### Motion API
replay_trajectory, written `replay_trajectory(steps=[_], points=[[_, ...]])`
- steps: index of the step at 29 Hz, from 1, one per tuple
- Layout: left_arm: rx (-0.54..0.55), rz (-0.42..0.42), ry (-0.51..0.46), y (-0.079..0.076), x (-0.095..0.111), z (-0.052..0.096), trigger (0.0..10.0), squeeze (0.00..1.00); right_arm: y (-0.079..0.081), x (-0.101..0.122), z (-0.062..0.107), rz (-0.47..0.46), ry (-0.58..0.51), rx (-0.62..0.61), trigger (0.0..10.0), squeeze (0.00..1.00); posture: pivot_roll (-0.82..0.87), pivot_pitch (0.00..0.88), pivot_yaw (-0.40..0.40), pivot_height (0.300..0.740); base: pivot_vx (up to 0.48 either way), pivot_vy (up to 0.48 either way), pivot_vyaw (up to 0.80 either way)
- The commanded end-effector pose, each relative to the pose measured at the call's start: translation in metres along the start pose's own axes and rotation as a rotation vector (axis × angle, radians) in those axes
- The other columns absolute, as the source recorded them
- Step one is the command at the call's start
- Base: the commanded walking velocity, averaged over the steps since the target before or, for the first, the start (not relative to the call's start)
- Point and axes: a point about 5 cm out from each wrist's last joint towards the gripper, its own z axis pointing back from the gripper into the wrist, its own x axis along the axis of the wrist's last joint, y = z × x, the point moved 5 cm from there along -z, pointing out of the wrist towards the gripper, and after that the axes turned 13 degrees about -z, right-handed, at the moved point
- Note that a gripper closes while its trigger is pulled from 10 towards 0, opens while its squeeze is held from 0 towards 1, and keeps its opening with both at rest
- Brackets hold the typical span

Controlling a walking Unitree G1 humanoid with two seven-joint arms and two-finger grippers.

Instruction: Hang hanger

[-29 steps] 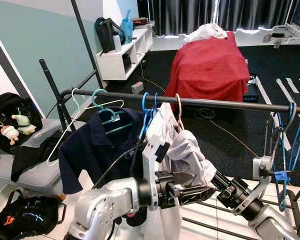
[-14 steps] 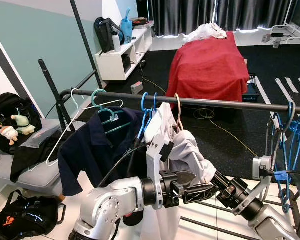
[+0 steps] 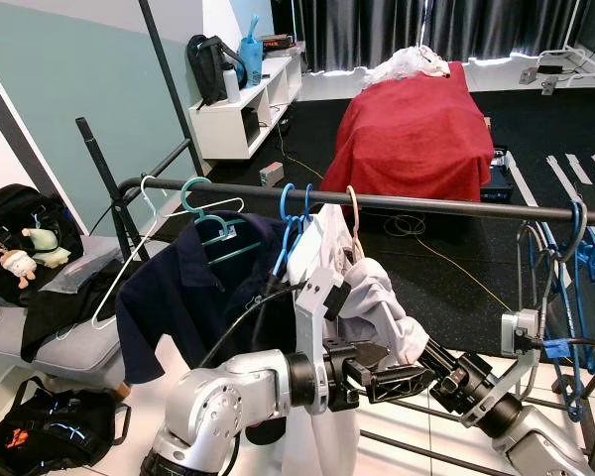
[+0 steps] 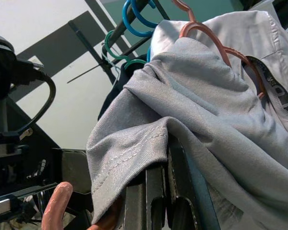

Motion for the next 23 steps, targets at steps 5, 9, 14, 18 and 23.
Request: replay_trajectory(steps=[5, 9, 14, 18, 23], points=[[-0.013, 0.052, -0.034, -0.004, 0.003, -0.005, 9.1, 0.00, 0.003, 0.000, -0.002, 0.000, -0.004, 0.007, 0.0, 0.00, -0.13, 0.000, 0.112, 0.710, 0.000, 0.000, 0.00], [-0.028, 0.059, -0.024, -0.007, 0.000, -0.006, 8.4, 0.00, 0.003, 0.000, -0.002, 0.000, -0.005, 0.008, 0.0, 0.00, -0.13, 0.000, 0.112, 0.710, 0.000, 0.000, 0.00], [-0.045, 0.062, -0.017, -0.011, -0.001, -0.008, 8.8, 0.00, 0.003, 0.001, -0.002, 0.001, -0.006, 0.008, 0.0, 0.00, -0.13, 0.000, 0.112, 0.710, 0.000, 0.000, 0.00], [-0.065, 0.066, -0.022, -0.016, -0.001, -0.010, 8.9, 0.00, 0.003, 0.001, -0.002, 0.001, -0.008, 0.006, 0.0, 0.00, -0.13, 0.000, 0.113, 0.710, 0.000, 0.000, 0.00], [-0.071, 0.067, -0.024, -0.017, 0.000, -0.011, 9.0, 0.00, 0.003, 0.001, -0.002, 0.001, -0.008, 0.006, 0.0, 0.00, -0.13, 0.000, 0.113, 0.710, 0.000, 0.000, 0.00]])
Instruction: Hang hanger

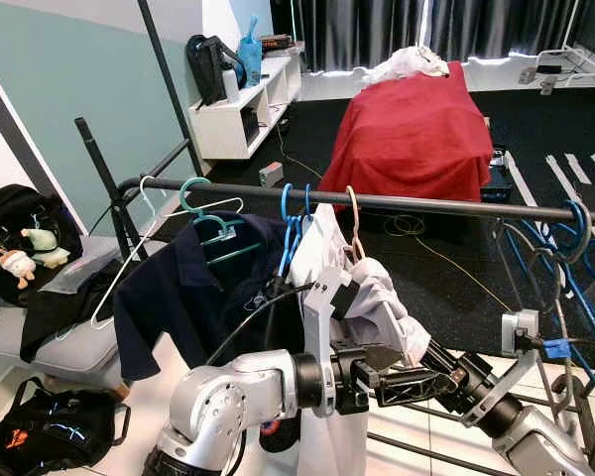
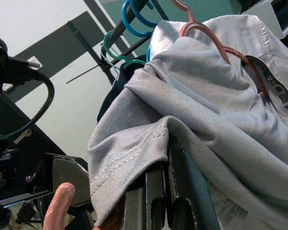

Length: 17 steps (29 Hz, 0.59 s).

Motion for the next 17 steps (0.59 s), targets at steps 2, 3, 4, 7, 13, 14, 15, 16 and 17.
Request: replay_trajectory(steps=[2, 3, 4, 7, 13, 14, 15, 16, 17], points=[[-0.039, 0.042, -0.027, -0.0117, -0.0005, -0.0101, 9.0, 0.00, 0.0034, 0.0011, -0.0019, 0.000, -0.007, 0.009, 0.0, 0.00, -0.13, 0.000, 0.112, 0.710, 0.000, 0.000, 0.00], [-0.039, 0.042, -0.027, -0.0117, -0.0005, -0.0101, 9.0, 0.00, 0.0034, 0.0011, -0.0019, 0.000, -0.007, 0.009, 0.0, 0.00, -0.13, 0.000, 0.112, 0.710, 0.000, 0.000, 0.00], [-0.043, 0.041, -0.026, -0.0127, -0.0009, -0.0109, 8.9, 0.00, 0.0034, 0.0010, -0.0018, 0.000, -0.007, 0.009, 0.0, 0.00, -0.13, 0.000, 0.112, 0.710, 0.000, 0.000, 0.00], [-0.044, 0.039, -0.025, -0.0132, -0.0012, -0.0115, 7.8, 0.00, 0.0034, 0.0010, -0.0014, 0.000, -0.008, 0.008, 0.0, 0.00, -0.13, 0.000, 0.114, 0.710, 0.000, 0.000, 0.00], [-0.043, 0.038, -0.032, -0.0137, -0.0005, -0.0133, 0.0, 0.00, 0.0035, 0.0008, -0.0008, -0.001, -0.008, 0.008, 0.0, 0.00, -0.14, 0.000, 0.114, 0.710, 0.000, 0.000, 0.00], [-0.043, 0.038, -0.032, -0.0137, -0.0005, -0.0133, 0.0, 0.00, 0.0035, 0.0008, -0.0008, -0.001, -0.008, 0.008, 0.0, 0.00, -0.14, 0.000, 0.114, 0.710, 0.000, 0.000, 0.00], [-0.042, 0.040, -0.040, -0.0139, 0.0005, -0.0139, 0.0, 0.00, 0.0036, 0.0007, -0.0007, -0.001, -0.007, 0.008, 0.0, 0.00, -0.14, 0.000, 0.114, 0.710, 0.000, 0.000, 0.00], [-0.042, 0.040, -0.040, -0.0139, 0.0005, -0.0139, 0.0, 0.00, 0.0036, 0.0007, -0.0007, -0.001, -0.007, 0.008, 0.0, 0.00, -0.14, 0.000, 0.114, 0.710, 0.000, 0.000, 0.00], [-0.042, 0.040, -0.040, -0.0139, 0.0005, -0.0139, 0.0, 0.00, 0.0036, 0.0007, -0.0007, -0.001, -0.007, 0.008, 0.0, 0.00, -0.14, 0.000, 0.114, 0.710, 0.000, 0.000, 0.00]])
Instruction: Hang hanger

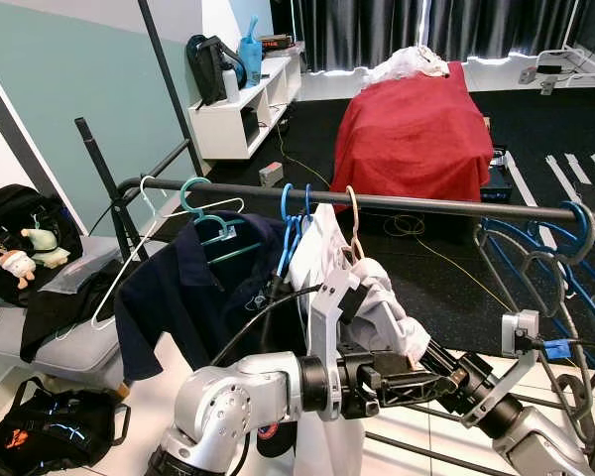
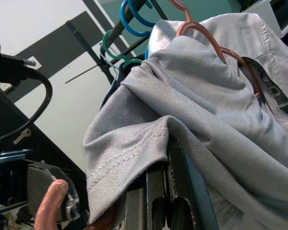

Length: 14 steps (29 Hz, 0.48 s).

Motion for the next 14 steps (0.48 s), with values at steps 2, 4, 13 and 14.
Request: replay_trajectory(steps=[2, 4, 13, 14], points=[[-0.029, 0.056, -0.073, -0.0092, 0.0056, -0.0105, 0.0, 0.00, 0.0042, 0.0015, -0.0019, 0.002, -0.006, 0.015, 0.0, 0.00, -0.14, 0.000, 0.112, 0.710, 0.000, 0.000, 0.00], [-0.031, 0.058, -0.079, -0.0095, 0.0064, -0.0108, 0.0, 0.00, 0.0043, 0.0020, -0.0022, 0.003, -0.005, 0.016, 0.0, 0.00, -0.14, 0.000, 0.112, 0.710, 0.000, 0.000, 0.00], [0.005, 0.015, -0.044, -0.0018, 0.0022, -0.0081, 0.0, 0.00, 0.0050, 0.0056, -0.0021, 0.011, -0.010, 0.018, 0.0, 0.00, -0.14, 0.000, 0.111, 0.710, 0.000, 0.000, 0.00], [0.005, 0.015, -0.044, -0.0018, 0.0022, -0.0081, 0.0, 0.00, 0.0050, 0.0056, -0.0021, 0.011, -0.010, 0.018, 0.0, 0.00, -0.14, 0.000, 0.111, 0.710, 0.000, 0.000, 0.00]])
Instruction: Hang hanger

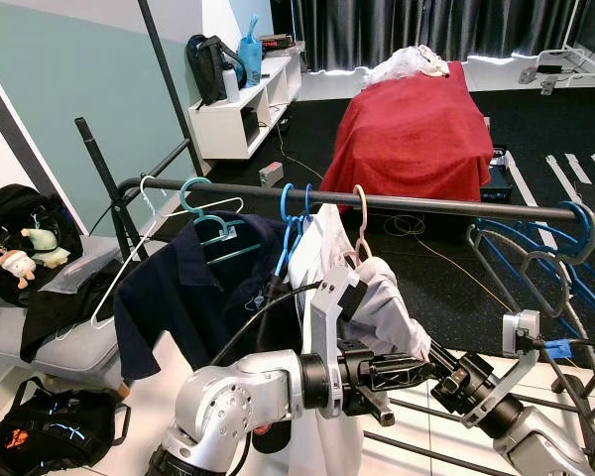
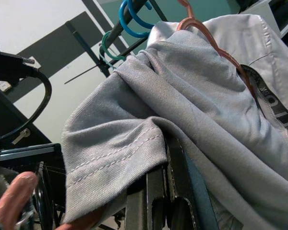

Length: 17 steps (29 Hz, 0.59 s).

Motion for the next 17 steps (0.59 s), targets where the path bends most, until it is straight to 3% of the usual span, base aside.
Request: replay_trajectory(steps=[1, 6, 7, 9, 10, 12, 15, 17], points=[[-0.001, 0.026, -0.027, -0.003, 0.000, -0.006, 0.0, 0.00, 0.005, 0.004, -0.003, 0.007, -0.007, 0.020, 0.0, 0.00, -0.14, 0.000, 0.111, 0.710, 0.000, 0.000, 0.00], [0.024, 0.000, -0.010, 0.003, -0.002, -0.002, 0.0, 0.00, 0.006, 0.007, -0.003, 0.008, -0.019, 0.023, 0.0, 0.00, -0.14, 0.000, 0.111, 0.710, 0.000, 0.000, 0.00], [0.053, -0.048, 0.018, 0.009, -0.004, 0.002, 0.0, 0.00, 0.008, 0.015, -0.003, 0.003, -0.059, 0.031, 0.0, 0.00, -0.14, 0.000, 0.111, 0.710, 0.000, 0.000, 0.00], [0.175, -0.234, 0.110, 0.038, -0.007, 0.022, 0.0, 0.00, 0.019, 0.052, -0.001, -0.004, -0.202, 0.077, 0.0, 0.00, -0.14, 0.000, 0.110, 0.710, 0.000, 0.000, 0.00], [0.175, -0.234, 0.110, 0.038, -0.007, 0.022, 0.0, 0.00, 0.019, 0.052, -0.001, -0.004, -0.202, 0.077, 0.0, 0.00, -0.14, 0.000, 0.110, 0.710, 0.000, 0.000, 0.00], [0.273, -0.337, 0.142, 0.061, -0.002, 0.040, 0.0, 0.00, 0.026, 0.071, -0.001, 0.025, -0.236, 0.100, 0.0, 0.00, -0.15, 0.000, 0.107, 0.710, 0.000, 0.000, 0.00], [0.335, -0.406, 0.155, 0.073, 0.002, 0.048, 0.0, 0.00, 0.031, 0.076, -0.007, 0.067, -0.201, 0.106, 0.0, 0.00, -0.15, 0.000, 0.105, 0.710, 0.000, 0.000, 0.00], [0.335, -0.406, 0.155, 0.073, 0.002, 0.048, 0.0, 0.00, 0.031, 0.076, -0.007, 0.067, -0.201, 0.106, 0.0, 0.00, -0.15, 0.000, 0.105, 0.710, 0.000, 0.000, 0.00]])
